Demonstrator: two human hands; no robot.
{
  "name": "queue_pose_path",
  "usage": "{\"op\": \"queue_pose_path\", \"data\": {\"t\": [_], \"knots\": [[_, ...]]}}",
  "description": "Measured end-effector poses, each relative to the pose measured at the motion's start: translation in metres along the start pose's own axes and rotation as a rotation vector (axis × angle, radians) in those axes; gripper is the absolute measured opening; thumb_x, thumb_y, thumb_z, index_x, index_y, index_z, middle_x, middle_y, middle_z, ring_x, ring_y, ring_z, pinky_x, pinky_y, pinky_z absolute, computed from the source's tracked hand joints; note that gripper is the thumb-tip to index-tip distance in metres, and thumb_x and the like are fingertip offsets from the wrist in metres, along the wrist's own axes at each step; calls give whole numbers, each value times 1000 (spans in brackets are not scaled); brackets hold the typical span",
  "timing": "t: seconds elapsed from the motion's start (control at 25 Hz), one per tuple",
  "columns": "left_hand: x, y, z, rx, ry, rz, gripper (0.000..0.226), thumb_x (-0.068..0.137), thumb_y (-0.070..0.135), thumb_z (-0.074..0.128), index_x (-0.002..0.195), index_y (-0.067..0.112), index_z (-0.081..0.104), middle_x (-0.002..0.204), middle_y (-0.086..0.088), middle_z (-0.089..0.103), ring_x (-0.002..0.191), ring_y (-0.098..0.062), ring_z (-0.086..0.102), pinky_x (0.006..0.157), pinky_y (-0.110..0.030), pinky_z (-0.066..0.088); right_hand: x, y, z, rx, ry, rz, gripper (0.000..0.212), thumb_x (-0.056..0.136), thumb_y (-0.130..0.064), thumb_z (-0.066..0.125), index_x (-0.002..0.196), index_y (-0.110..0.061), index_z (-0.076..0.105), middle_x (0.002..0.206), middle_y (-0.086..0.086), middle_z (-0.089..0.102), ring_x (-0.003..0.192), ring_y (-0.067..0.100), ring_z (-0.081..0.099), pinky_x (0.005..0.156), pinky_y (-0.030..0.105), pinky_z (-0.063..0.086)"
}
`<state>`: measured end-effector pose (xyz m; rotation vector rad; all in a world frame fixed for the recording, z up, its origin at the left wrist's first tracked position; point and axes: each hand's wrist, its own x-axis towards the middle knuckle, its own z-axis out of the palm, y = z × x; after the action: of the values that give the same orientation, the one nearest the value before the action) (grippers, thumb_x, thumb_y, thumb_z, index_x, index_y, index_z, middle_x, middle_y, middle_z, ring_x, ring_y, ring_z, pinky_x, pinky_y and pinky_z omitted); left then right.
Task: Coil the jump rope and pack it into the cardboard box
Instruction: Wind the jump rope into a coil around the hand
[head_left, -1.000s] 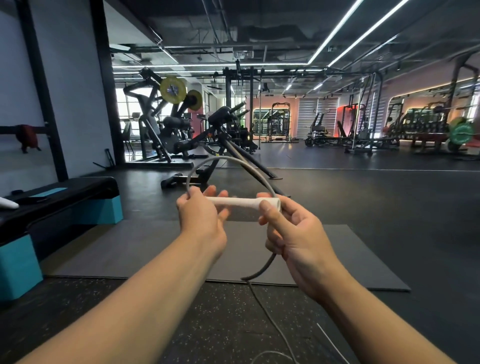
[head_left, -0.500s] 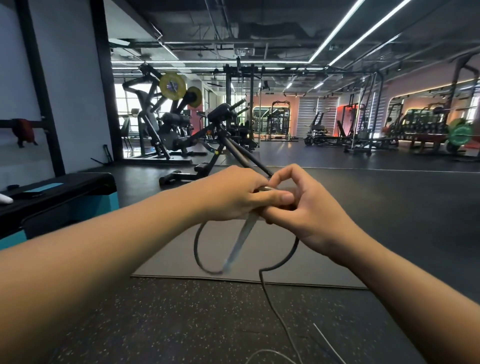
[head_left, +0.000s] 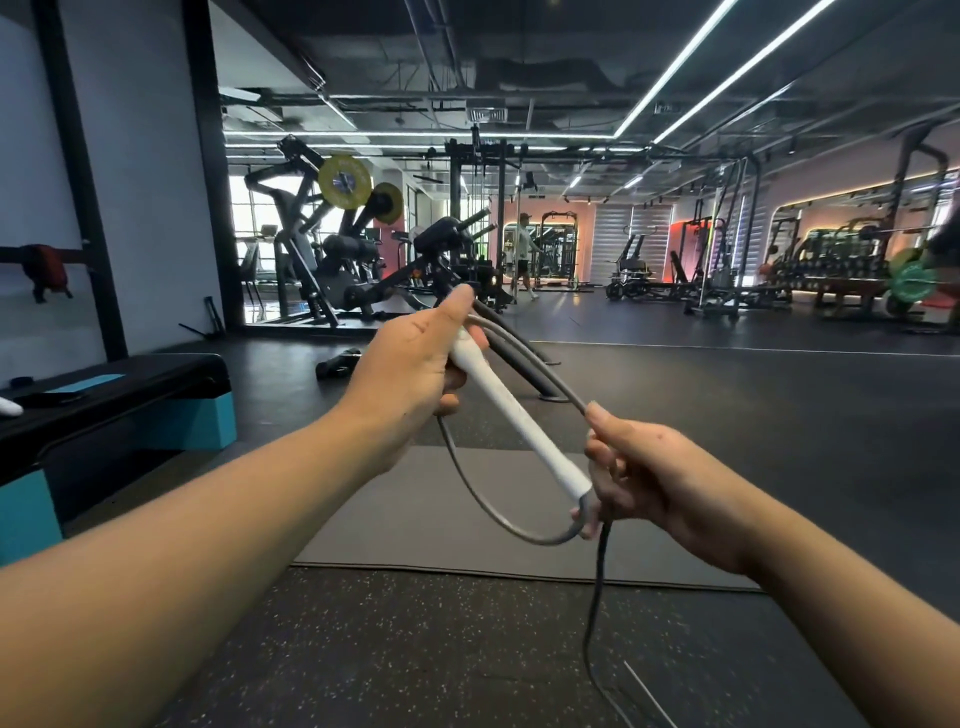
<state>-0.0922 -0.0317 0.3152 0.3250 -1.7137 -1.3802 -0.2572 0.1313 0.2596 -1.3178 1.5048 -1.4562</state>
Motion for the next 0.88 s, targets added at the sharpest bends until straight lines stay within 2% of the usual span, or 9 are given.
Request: {"op": "queue_pose_path", "data": {"t": [0.08, 0.16, 0.2, 0.28, 0.44, 0.52, 0.64, 0.72, 0.88], "knots": [[2, -1, 3, -136, 233, -42, 46, 102, 45, 50, 75, 11, 63, 55, -2, 43, 39, -8, 33, 37, -18, 30, -1, 6, 3, 140, -34, 4, 58, 76, -74, 66, 75, -16, 60, 58, 6, 41, 49, 27, 50, 88, 60, 58], [6, -3, 5, -243, 442, -76, 45, 103, 44, 49, 78, 10, 65, 47, 6, 46, 34, -6, 35, 33, -18, 31, 0, 10, 13, 275, 2, -67, 69, 65, -75, 75, 93, -11, 69, 62, 3, 43, 48, 18, 40, 61, 42, 56], [7, -5, 7, -282, 494, -83, 45, 103, 45, 50, 80, 8, 65, 49, 5, 45, 35, -7, 35, 33, -18, 32, 1, 9, 20, 294, 47, -132, 70, 67, -68, 79, 103, -9, 71, 65, 2, 42, 50, 15, 35, 52, 32, 44], [7, -11, 9, -343, 501, -103, 45, 102, 46, 51, 83, 8, 64, 56, 0, 44, 38, -9, 37, 33, -19, 36, 7, 4, 31, 287, 149, -247, 58, 79, -47, 78, 110, 1, 67, 68, 1, 37, 53, 13, 27, 52, 30, 21], [-3, -28, -6, -338, 285, -197, 37, 96, 43, 60, 96, 6, 61, 83, -12, 66, 59, -14, 63, 50, -27, 59, 19, -12, 26, 224, 256, -303, 22, 99, -27, 57, 91, -8, 64, 62, -1, 28, 55, 15, 15, 52, 30, 12], [-6, -31, -23, 2, 156, -197, 49, 88, 56, 61, 112, 13, 60, 106, -7, 74, 82, -16, 73, 62, -27, 59, 21, -20, 17, 102, 243, -285, 25, 101, -30, 55, 85, -12, 60, 61, -3, 29, 56, 16, 14, 49, 28, 12], [-4, -3, -23, 534, -29, 123, 53, 88, 68, 47, 124, 31, 58, 117, 13, 70, 105, 3, 64, 76, -12, 46, 24, -31, 12, -142, 122, -242, 27, 102, -32, 56, 83, -13, 60, 59, -7, 37, 50, 8, 27, 47, 24, 22], [3, 23, -3, 693, -273, 276, 55, 90, 70, 40, 119, 29, 63, 111, 13, 73, 102, 2, 67, 83, -17, 50, 27, -40, 13, -292, 20, -222, 27, 101, -35, 58, 84, -14, 63, 60, -8, 43, 52, 8, 34, 48, 24, 28], [15, 41, 27, 1095, -579, 226, 60, 96, 67, 37, 90, 16, 69, 68, 1, 70, 56, -12, 68, 63, -25, 53, 24, -58, 10, -553, 17, -305, 18, 98, -22, 64, 90, -9, 73, 67, 2, 50, 60, 18, 40, 51, 30, 36]]}}
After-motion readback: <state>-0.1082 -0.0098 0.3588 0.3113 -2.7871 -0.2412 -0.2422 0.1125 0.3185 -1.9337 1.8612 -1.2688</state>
